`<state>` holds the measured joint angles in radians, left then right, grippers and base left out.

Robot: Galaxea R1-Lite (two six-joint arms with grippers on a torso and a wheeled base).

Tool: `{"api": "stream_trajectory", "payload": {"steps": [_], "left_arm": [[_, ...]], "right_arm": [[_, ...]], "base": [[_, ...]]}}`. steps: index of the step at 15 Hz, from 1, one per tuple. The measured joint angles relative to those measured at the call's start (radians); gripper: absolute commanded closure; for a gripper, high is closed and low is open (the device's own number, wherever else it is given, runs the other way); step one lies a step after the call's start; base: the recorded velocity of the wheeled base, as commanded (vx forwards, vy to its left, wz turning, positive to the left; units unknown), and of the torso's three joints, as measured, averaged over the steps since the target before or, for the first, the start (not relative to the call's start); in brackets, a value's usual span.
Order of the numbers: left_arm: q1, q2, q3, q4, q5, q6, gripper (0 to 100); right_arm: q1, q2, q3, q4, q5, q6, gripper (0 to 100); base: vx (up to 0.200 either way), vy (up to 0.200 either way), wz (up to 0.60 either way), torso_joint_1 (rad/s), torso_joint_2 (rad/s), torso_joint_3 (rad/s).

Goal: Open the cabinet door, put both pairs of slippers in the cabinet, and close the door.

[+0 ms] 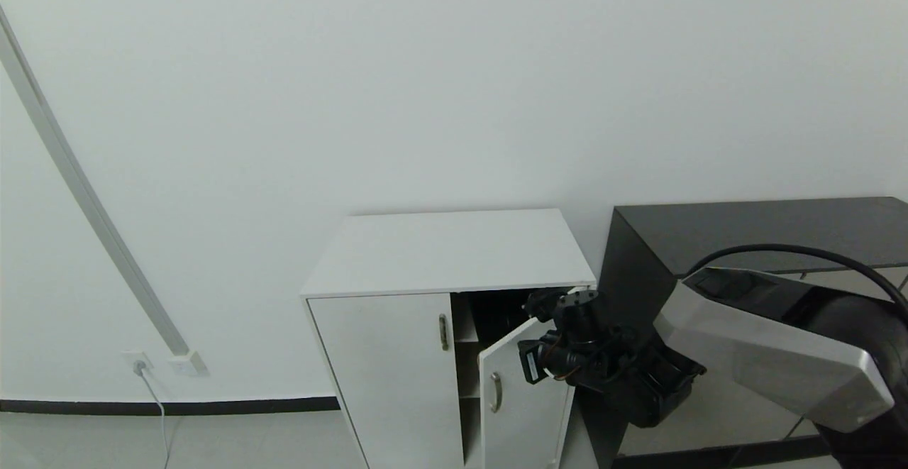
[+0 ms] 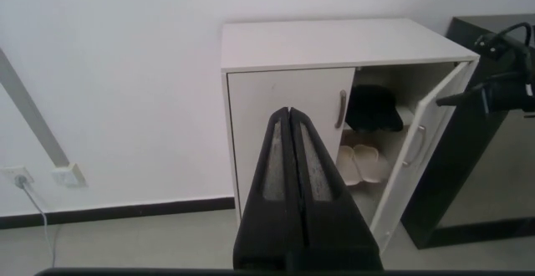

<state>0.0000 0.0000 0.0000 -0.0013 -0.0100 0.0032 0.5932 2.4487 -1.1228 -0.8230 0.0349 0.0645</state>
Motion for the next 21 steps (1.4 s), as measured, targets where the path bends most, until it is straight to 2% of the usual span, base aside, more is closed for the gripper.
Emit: {"api": "stream_trajectory", "payload": {"steps": [5,15,21], "left_arm": [[0.0,0.0,0.0,0.0,0.001,-0.001,100],[0.0,0.0,0.0,0.0,0.001,-0.001,100],[0.0,0.0,0.0,0.0,0.002,-0.001,100]], "right_arm": [[0.0,0.079,-0.167,0.044,-0.002,0.0,100],[-0.031,0.187,-0.492,0.216,-0.007,-0.007,100],[-0.039,0.249,-0.64,0.298,-0.01,-0.008,100]], "base": [[0.0,0.0,0.0,0.0,0.0,0.0],[0.0,0.0,0.0,0.0,0.0,0.0],[0.0,0.0,0.0,0.0,0.0,0.0]]}}
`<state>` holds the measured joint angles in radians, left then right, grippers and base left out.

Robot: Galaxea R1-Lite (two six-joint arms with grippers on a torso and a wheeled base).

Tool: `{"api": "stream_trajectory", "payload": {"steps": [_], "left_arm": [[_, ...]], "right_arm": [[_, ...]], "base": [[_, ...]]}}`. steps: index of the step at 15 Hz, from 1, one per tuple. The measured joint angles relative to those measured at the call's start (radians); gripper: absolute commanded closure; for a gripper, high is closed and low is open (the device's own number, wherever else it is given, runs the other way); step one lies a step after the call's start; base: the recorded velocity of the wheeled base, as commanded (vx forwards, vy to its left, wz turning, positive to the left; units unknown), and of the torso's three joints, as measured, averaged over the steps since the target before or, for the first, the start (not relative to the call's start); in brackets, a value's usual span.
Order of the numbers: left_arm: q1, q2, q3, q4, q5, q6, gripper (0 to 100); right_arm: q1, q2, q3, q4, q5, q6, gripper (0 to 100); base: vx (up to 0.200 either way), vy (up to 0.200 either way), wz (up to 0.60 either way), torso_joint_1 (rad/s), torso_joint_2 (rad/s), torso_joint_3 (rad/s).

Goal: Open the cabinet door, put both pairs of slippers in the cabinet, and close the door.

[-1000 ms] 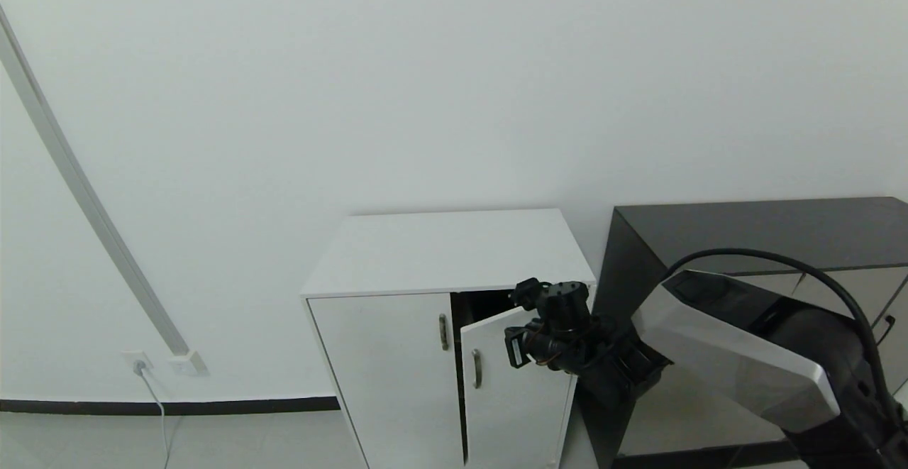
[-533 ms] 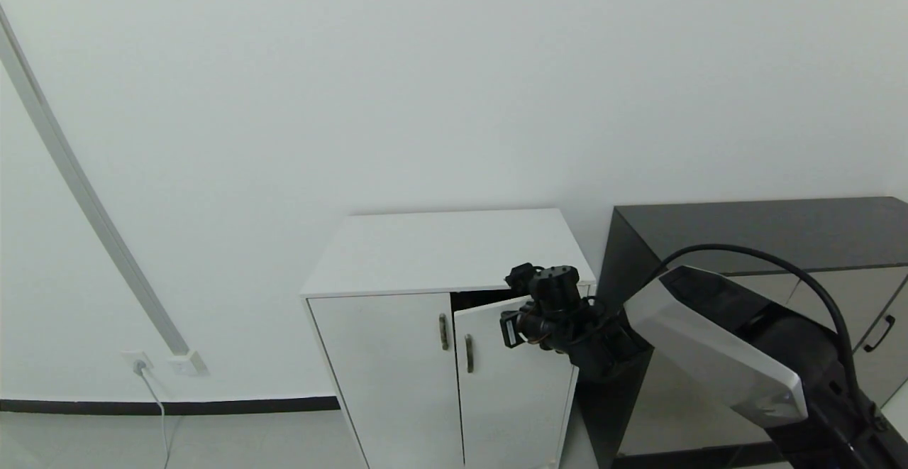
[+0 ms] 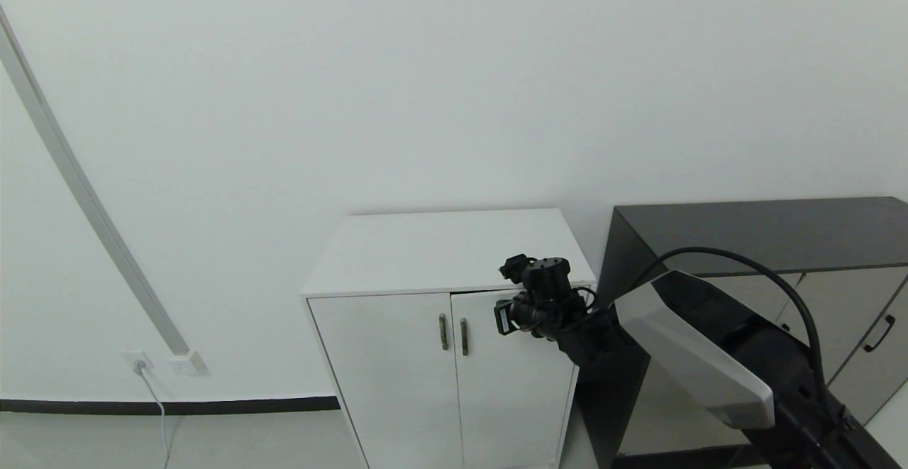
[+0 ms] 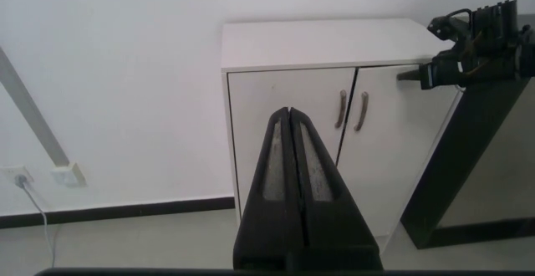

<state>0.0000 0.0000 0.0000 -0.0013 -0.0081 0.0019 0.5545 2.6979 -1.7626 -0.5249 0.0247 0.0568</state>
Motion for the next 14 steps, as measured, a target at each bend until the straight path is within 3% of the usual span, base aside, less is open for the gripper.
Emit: {"api": "stream_trajectory", "payload": {"steps": [14], "left_arm": [[0.0,0.0,0.0,0.0,0.0,-0.001,100]], "right_arm": [[-0.003,0.039,-0.115,0.056,-0.002,0.0,100]], "base": [[0.0,0.0,0.0,0.0,0.0,0.0]]}}
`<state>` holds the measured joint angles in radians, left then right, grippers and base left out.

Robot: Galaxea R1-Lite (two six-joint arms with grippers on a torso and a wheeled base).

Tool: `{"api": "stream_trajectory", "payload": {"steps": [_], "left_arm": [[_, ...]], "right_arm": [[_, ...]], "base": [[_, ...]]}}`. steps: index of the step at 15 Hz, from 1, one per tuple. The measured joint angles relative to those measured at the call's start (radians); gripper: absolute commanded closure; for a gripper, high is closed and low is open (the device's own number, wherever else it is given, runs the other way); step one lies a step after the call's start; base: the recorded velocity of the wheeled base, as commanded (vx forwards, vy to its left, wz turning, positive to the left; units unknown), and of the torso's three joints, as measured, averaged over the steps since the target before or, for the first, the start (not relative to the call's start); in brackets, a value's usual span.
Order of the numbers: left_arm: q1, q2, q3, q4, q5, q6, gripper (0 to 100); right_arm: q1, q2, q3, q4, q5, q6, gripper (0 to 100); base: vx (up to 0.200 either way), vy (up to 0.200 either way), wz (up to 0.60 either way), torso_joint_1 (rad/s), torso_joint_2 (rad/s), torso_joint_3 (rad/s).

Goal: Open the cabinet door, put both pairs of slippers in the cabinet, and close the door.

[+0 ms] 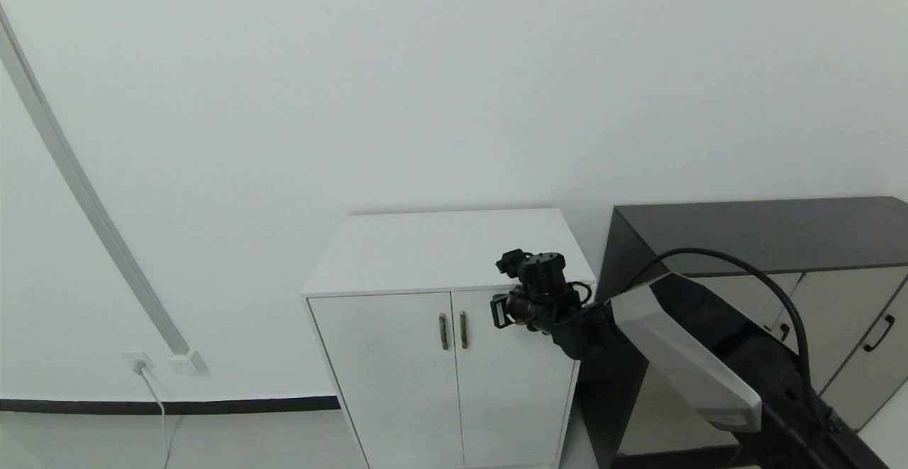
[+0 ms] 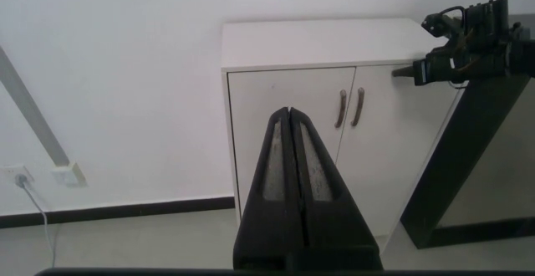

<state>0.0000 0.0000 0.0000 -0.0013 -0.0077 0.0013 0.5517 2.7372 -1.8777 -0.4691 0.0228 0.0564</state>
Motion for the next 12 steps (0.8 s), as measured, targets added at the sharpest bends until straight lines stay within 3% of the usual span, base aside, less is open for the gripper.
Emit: {"api": "stream_trajectory", "payload": {"steps": [5,12], "left_arm": [[0.0,0.0,0.0,0.0,0.0,0.0,100],[0.0,0.0,0.0,0.0,0.0,-0.001,100]], "right_arm": [[0.007,-0.028,0.05,-0.015,-0.021,0.0,100],[0.024,-0.416,0.686,-0.24,-0.048,0.002,100]], "base": [[0.0,0.0,0.0,0.0,0.0,0.0],[0.0,0.0,0.0,0.0,0.0,0.0]]}}
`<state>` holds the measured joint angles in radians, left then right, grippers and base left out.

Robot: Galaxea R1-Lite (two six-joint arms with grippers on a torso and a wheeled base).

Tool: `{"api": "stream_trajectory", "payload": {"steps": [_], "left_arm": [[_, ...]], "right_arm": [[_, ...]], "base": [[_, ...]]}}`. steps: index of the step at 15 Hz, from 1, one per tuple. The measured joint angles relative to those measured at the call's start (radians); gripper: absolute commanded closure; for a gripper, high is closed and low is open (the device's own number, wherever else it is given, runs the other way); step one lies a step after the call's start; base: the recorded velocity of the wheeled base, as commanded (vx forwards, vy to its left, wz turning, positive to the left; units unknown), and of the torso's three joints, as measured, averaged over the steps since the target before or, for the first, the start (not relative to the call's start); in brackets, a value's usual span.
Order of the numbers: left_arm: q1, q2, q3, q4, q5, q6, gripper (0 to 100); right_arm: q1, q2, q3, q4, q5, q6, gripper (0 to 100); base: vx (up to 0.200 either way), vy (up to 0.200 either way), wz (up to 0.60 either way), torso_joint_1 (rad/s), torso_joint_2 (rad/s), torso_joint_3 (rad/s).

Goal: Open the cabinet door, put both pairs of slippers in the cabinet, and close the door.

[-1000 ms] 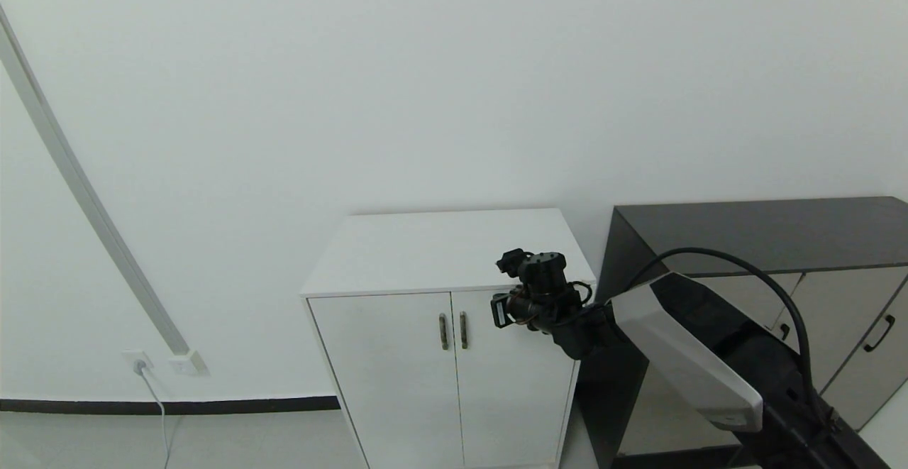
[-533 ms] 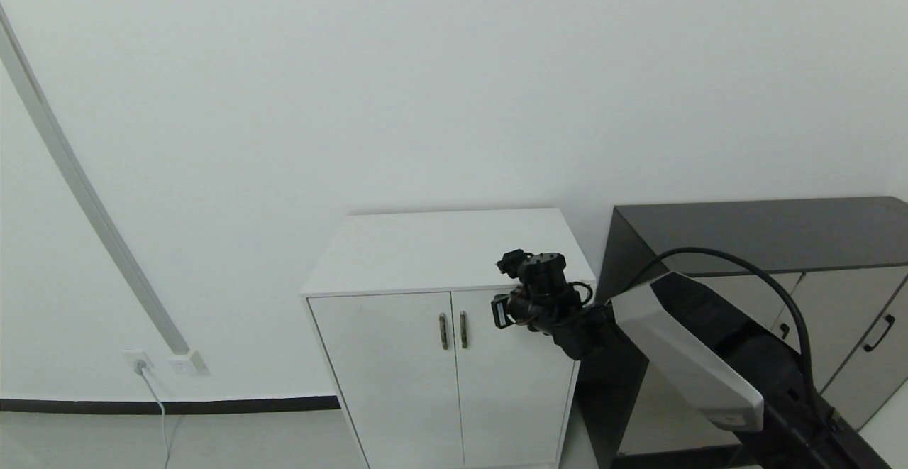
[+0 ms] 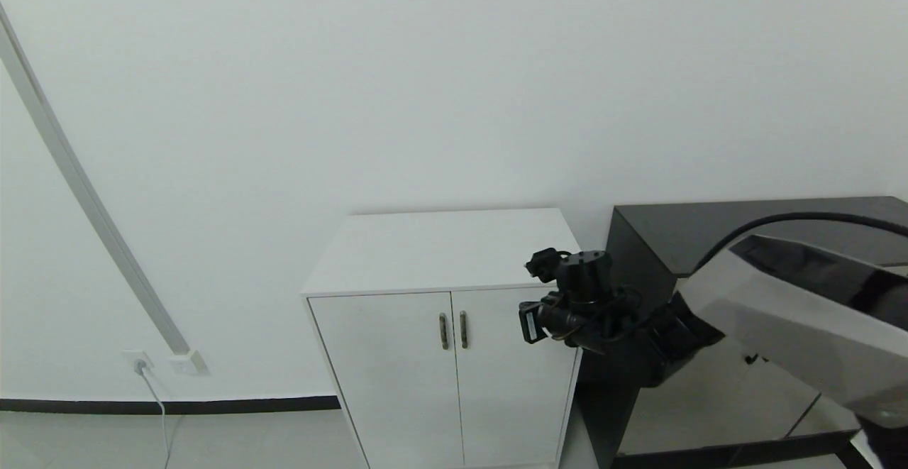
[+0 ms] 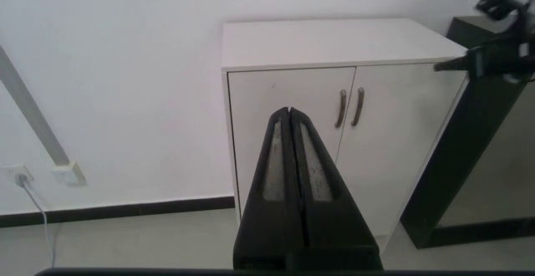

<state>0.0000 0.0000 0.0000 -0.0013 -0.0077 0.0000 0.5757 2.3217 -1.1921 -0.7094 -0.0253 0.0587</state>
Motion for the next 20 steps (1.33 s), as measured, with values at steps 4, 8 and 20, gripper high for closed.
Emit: {"api": "stream_trajectory", "payload": {"steps": [4,8,20], "left_arm": [[0.0,0.0,0.0,0.0,0.0,-0.002,100],[0.0,0.0,0.0,0.0,0.0,-0.002,100],[0.0,0.0,0.0,0.0,0.0,-0.001,100]], "right_arm": [[-0.029,-0.267,0.346,-0.104,-0.088,0.001,100],[-0.14,-0.481,0.636,-0.153,-0.121,0.004,100],[-0.341,-1.051,1.133,-0.188,-0.196,-0.004,100]], "base": [[0.0,0.0,0.0,0.0,0.0,0.0],[0.0,0.0,0.0,0.0,0.0,0.0],[0.0,0.0,0.0,0.0,0.0,0.0]]}}
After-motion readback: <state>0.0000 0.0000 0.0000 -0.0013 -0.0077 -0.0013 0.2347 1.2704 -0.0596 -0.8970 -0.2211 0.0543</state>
